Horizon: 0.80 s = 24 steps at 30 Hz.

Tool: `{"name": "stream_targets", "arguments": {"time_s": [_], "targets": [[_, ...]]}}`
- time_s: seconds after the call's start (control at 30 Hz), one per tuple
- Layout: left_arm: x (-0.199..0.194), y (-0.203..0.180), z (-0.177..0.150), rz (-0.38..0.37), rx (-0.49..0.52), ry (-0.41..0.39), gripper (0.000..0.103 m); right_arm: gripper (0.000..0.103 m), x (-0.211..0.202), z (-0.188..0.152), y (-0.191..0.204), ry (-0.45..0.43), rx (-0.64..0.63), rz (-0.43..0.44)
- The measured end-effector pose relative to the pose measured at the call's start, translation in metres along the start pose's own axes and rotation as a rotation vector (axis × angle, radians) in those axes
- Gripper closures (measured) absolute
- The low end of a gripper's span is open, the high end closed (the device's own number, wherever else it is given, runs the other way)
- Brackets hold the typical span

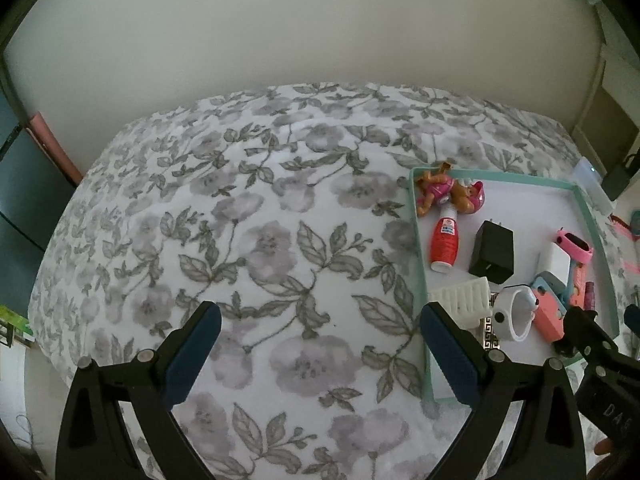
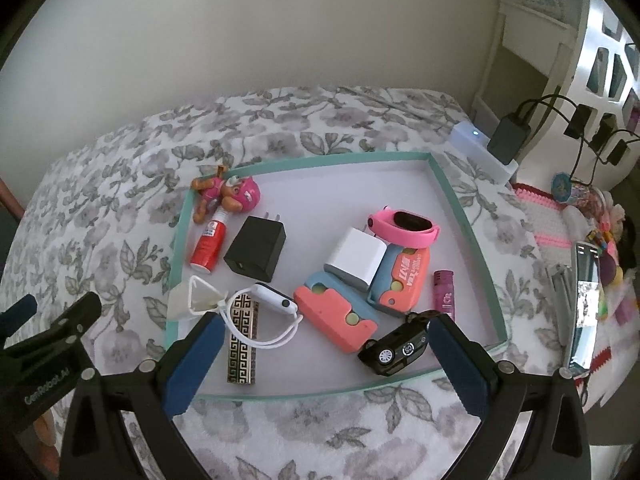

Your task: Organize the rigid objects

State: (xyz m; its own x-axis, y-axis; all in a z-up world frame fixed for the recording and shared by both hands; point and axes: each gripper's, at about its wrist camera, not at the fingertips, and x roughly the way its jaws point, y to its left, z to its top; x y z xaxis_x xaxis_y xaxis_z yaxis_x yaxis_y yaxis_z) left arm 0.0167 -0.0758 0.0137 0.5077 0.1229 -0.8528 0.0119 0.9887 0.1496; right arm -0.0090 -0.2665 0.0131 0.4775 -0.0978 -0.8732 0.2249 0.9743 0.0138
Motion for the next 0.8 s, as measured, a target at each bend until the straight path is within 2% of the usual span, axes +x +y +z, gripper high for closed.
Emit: {"name": "stream_targets", "arguments": {"time_s": [0.23, 0.8], "targets": [[-0.006, 0.009, -0.002, -0.024, -0.034, -0.004, 0.003, 0.0, -0.007, 0.0, 0.002, -0.013, -0.012, 0.005], [-0.017, 0.021, -0.002, -0.019, -0.077, -0.038, 0.003, 0.0, -0.02, 0.0, 0.009, -0.042, -0.037, 0.005]]}}
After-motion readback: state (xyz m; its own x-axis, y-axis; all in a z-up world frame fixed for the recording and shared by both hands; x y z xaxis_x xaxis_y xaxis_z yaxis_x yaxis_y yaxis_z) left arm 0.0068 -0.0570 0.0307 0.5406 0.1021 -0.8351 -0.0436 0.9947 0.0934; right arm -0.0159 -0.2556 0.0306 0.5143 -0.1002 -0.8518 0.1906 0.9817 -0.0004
